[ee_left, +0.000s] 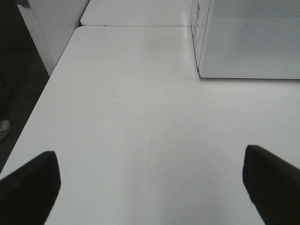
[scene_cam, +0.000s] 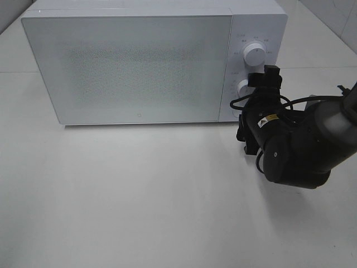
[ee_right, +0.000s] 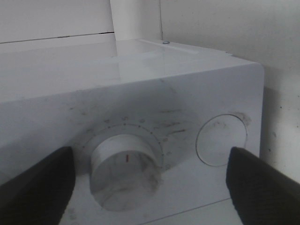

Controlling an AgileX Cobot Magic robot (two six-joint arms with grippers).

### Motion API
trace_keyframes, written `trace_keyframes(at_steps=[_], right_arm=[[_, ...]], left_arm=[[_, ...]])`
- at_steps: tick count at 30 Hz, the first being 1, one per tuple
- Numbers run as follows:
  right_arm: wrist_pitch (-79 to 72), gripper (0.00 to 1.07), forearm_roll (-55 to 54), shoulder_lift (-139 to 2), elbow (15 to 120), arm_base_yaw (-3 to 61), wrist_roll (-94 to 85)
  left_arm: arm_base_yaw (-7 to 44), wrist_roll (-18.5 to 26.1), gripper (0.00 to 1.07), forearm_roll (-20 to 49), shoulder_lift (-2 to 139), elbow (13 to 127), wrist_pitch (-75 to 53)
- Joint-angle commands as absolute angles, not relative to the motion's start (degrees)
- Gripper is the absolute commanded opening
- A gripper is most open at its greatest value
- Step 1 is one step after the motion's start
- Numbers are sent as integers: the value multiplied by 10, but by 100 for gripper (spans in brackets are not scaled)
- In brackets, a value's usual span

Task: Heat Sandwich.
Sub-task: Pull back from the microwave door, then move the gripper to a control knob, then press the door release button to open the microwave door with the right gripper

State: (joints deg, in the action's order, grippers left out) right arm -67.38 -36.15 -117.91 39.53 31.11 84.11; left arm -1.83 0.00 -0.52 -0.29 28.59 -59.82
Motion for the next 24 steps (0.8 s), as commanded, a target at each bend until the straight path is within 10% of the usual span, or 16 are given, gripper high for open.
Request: trace_keyframes(at_steps=[1,24], right_arm=[[-775,85,-355,-1165,392,306,834],[-768,78,-254,-1090,266,308,852]], left_arm=[[-19,0,100,-6,-18,284,-593],[-19,0,100,-6,-18,284,-593]])
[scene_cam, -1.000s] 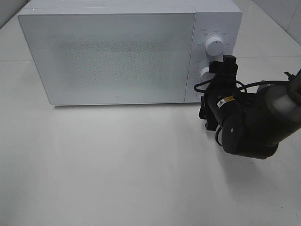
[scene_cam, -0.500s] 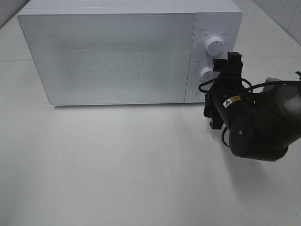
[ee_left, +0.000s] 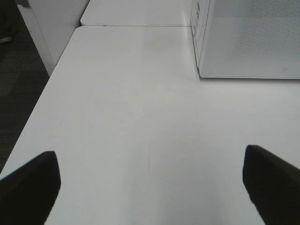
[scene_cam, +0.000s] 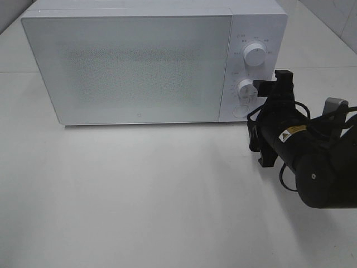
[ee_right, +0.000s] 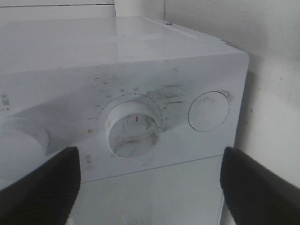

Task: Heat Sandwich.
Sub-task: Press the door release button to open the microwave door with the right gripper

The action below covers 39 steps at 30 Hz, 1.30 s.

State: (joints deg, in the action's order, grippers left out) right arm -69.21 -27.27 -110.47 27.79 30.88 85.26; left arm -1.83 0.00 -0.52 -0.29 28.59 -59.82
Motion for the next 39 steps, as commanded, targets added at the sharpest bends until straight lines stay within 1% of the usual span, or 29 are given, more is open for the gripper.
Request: trace_keyframes(at_steps=[1,11,15,16,18,20,23,24,28,29,30,32,33,37,38,39], right_arm=[[-765,78,-250,-1086,261,308,852],[-694,76,-213,-1035,231,308,813],[-596,76,-211,-999,229,308,752],[-596,76,-211,-999,229,308,752],[-542,76,-213,-972,229,308,694],[-529,76,-213,-966,229,308,672],[-473,76,-216,-938,229,308,580],[-473,76,-216,-938,229,308,580],[-405,76,-218,-908,229,306,448],[-405,76,-218,-908,229,306,448],[-384,76,-218,-900,229,306,394],[-359,76,-218,-892,229,306,340],[-359,76,-218,-892,229,306,340],[-292,76,-236,-865,230,306,199],[-292,76,-236,-865,230,306,199],[-267,76,-249,-855,230,306,144]], left_arm=[[-19,0,100,-6,-18,284,-593],[-19,0,100,-6,-18,284,-593],[-19,0,100,-6,-18,284,-593],[-19,0,100,-6,-18,284,-593],[-19,0,100,-6,-18,284,-593],[-19,0,100,-6,-18,284,-593],[-19,0,100,-6,-18,284,-593],[-19,0,100,-6,-18,284,-593],[-19,0,100,-6,-18,284,-593],[-19,0,100,-6,-18,284,-593],[-19,0,100,-6,-18,284,-593],[-19,0,100,-6,-18,284,-593],[-19,0,100,-6,-18,284,-593],[-19,0,100,-6,-18,284,-593],[-19,0,100,-6,-18,284,-593],[-19,0,100,-6,-18,284,-593]])
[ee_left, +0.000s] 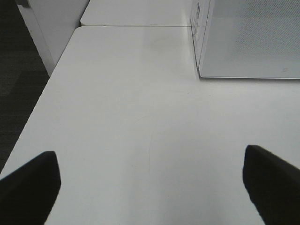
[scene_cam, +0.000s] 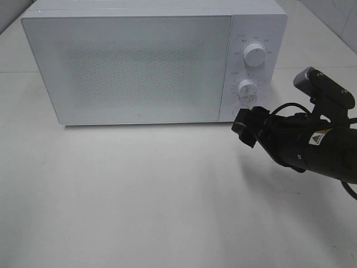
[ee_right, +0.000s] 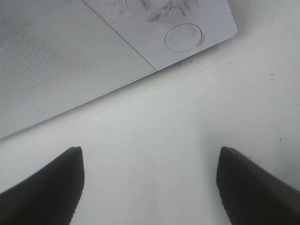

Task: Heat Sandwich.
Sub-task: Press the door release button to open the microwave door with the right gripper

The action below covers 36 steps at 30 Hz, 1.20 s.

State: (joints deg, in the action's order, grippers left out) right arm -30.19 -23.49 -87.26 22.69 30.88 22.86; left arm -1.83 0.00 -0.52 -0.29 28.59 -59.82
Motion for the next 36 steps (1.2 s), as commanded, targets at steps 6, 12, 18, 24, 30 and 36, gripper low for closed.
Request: trace_keyframes(at_steps=[6,12,18,24,30,36], right_arm=[[-170,76,-273,-814,240,306,-13],[-60,76,-272,-784,270,306,-102],[95,76,-214,-746,317,306,-125],[230,76,-138,-715,356,306,-110],[325,76,-59,-662,367,306,-48],[424,76,-22,-589,368,306,-32]], left_arm=[[-19,0,100,-6,-18,284,-593],[-19,0,100,-6,-18,284,-593],[-19,0,100,-6,-18,284,-593],[-19,0,100,-6,-18,284,-593],[-19,0,100,-6,-18,284,-593],[-19,0,100,-6,-18,284,-593]])
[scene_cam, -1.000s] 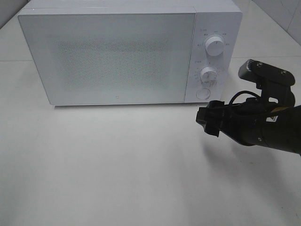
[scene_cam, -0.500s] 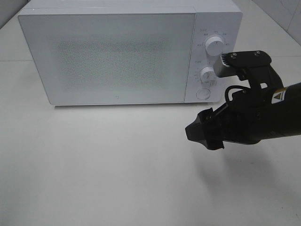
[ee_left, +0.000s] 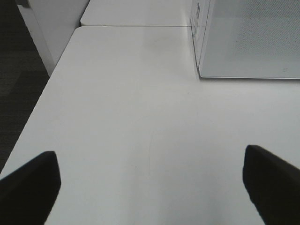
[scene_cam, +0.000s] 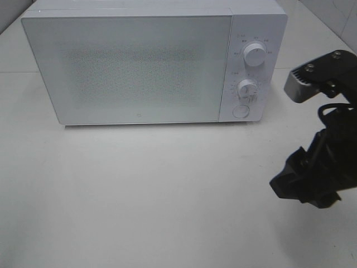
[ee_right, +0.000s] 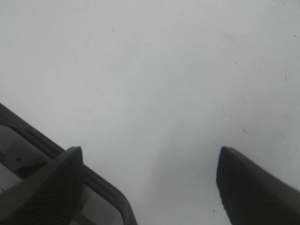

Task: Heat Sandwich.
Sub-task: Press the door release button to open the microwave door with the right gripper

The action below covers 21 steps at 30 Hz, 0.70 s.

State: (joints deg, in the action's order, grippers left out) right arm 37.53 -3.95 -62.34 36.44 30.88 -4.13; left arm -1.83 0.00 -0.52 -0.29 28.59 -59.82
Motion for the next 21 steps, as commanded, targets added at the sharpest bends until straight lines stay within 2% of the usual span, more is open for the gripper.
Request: trace_keyframes(at_steps=[1,12,21], right_arm=[[447,76,-21,-560,368,306,-24],[575,76,-21,-402,367,306,-24],[608,76,-20,-265,367,306,-24]], left_arm=[[-19,0,100,-6,-18,284,-593],[-19,0,100,-6,-18,284,-593],[-19,0,100,-6,-18,284,-593]])
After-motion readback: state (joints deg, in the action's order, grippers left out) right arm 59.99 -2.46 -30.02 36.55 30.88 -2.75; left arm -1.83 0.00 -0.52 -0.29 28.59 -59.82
